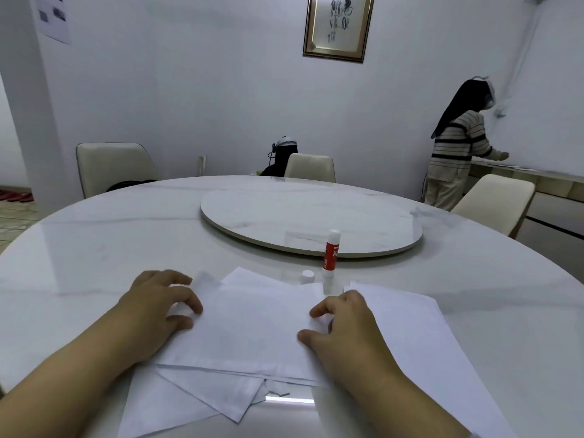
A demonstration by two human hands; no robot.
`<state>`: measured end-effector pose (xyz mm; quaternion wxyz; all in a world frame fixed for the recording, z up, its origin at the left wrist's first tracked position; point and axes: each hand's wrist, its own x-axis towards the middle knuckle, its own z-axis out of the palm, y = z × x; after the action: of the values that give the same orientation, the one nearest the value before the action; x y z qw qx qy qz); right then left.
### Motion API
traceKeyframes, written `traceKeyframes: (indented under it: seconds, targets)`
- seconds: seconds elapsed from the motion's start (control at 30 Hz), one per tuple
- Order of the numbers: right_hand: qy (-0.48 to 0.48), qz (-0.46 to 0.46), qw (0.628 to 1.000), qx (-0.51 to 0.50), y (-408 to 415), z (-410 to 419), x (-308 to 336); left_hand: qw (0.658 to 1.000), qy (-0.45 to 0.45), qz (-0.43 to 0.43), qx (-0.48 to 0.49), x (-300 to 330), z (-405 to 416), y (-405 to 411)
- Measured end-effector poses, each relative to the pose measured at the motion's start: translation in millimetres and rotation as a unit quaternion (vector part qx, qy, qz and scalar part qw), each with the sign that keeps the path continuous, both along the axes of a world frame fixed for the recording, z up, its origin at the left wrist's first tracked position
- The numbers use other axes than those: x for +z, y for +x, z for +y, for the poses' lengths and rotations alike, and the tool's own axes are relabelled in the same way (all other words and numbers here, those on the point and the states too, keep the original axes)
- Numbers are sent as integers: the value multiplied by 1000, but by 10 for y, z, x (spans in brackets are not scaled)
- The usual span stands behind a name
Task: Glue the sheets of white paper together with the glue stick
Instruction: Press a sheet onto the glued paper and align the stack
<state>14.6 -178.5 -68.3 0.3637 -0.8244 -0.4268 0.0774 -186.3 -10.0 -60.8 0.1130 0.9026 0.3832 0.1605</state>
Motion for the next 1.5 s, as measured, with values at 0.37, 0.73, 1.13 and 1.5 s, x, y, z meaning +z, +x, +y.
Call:
traceKeyframes:
  seconds: [0.37,0.73,1.13,1.5]
  targets:
    - [-205,-149,963,91,-76,323,-96,995,-14,90,-32,-190,-282,541]
    - [-170,-131,976,35,-82,275,-97,989,-33,126,76,-243,-245,546]
    - [130,55,990,28,-157,219,31,992,-41,79,88,-227,-275,532]
    - [112,18,989,98,-75,115,188,969,-114,-176,129,-163,-208,498]
